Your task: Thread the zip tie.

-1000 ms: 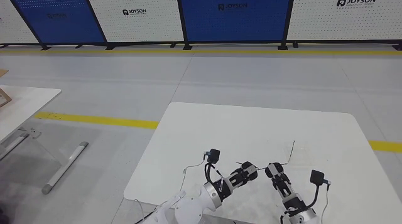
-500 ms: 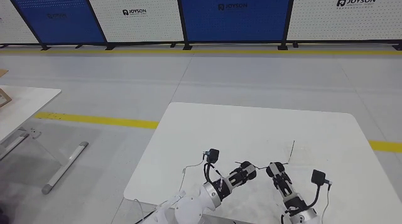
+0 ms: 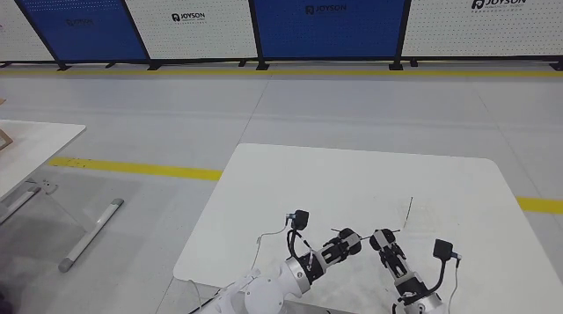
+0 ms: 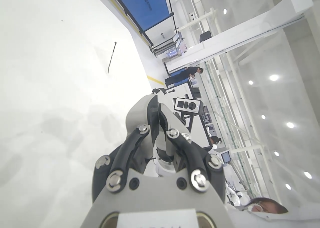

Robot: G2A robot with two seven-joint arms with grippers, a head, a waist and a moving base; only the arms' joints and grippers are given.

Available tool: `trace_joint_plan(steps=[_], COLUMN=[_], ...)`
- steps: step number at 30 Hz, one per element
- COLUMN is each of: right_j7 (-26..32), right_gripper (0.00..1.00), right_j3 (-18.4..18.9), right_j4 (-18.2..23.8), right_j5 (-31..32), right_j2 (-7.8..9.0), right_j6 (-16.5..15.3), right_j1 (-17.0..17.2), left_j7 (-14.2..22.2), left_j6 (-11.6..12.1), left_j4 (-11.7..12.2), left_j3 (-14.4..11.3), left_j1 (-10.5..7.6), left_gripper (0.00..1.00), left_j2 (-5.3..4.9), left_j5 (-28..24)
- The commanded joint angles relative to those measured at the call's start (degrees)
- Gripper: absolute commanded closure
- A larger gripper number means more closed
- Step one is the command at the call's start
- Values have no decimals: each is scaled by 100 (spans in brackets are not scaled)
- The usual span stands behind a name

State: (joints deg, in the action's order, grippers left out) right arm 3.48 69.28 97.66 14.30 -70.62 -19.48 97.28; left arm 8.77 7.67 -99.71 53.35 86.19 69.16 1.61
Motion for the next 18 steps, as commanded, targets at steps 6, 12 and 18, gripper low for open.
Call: trace_joint_plan(steps=[6, 12, 18], right_j7=[14, 61, 13], right_gripper=[100, 100, 100], right_j3=[-27, -26, 9], right_j4=[91, 145, -5], right_j5=[-64, -129, -103], right_j2=[-1, 14, 20], right_j6=[0, 0, 0], right_j1=[22, 37, 6], left_j7=[-17, -10, -25], left_j6=[14, 34, 56], left_j4=[12, -20, -19], left_j3=[-5, 2, 13], left_j1=[2, 28, 34], left_gripper=[100, 100, 100], left_j2=[-1, -8, -10], left_j5=[30, 46, 27])
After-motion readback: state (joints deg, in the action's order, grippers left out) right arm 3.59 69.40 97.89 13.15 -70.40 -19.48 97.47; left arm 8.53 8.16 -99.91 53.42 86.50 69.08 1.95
